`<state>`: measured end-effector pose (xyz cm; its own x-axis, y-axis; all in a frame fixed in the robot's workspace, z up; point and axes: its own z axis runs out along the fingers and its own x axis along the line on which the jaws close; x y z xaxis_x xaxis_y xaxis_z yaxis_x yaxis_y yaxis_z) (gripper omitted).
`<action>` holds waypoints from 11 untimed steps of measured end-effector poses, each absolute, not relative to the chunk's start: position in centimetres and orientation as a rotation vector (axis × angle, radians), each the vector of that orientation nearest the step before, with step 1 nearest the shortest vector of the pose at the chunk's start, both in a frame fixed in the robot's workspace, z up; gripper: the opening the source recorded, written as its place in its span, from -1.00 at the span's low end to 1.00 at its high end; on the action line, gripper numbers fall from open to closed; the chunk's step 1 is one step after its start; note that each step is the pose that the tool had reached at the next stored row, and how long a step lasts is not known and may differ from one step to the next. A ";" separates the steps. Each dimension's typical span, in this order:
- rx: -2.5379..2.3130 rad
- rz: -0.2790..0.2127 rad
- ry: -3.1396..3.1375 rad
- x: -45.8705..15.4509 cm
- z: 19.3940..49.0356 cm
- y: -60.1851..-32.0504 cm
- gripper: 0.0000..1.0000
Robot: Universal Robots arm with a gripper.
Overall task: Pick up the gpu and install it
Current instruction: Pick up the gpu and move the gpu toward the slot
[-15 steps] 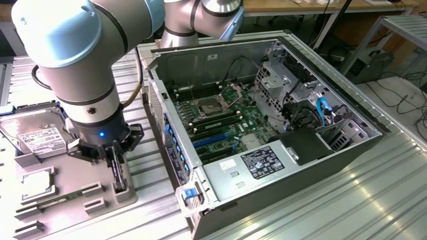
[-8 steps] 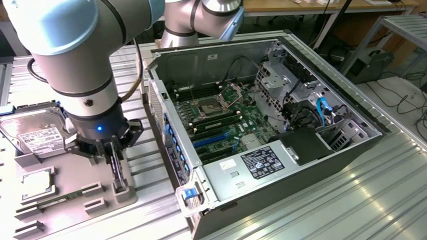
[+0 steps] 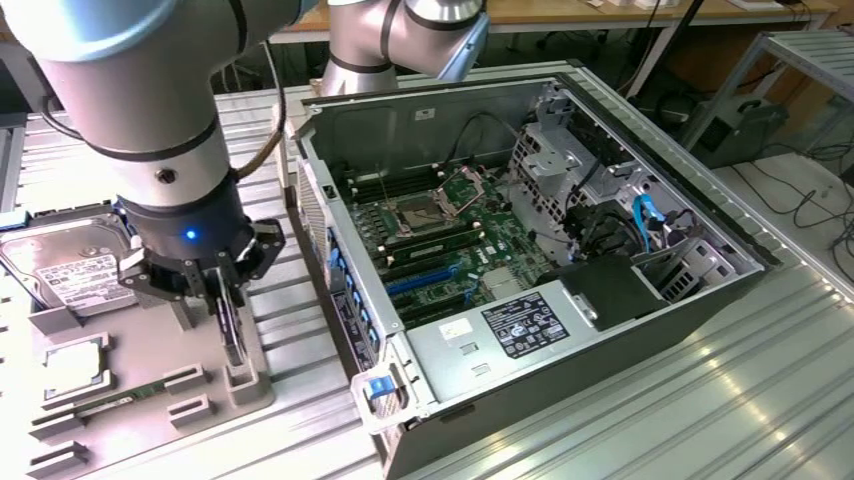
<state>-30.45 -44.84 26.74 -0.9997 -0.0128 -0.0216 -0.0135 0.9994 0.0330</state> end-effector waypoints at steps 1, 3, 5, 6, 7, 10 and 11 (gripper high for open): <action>-0.020 0.052 3.120 -30.5 27.1 -44.8 -0.44; -0.020 0.052 3.120 -30.5 27.9 -44.8 -0.44; -0.020 0.052 3.120 -30.5 28.7 -44.8 -0.44; -0.020 0.052 3.120 -30.5 29.0 -44.8 -0.44; -0.020 0.052 3.120 -30.4 29.4 -44.8 -0.44; -0.020 0.052 3.120 -30.5 30.6 -44.8 -0.44; -0.020 0.052 3.120 -30.5 31.0 -44.8 -0.44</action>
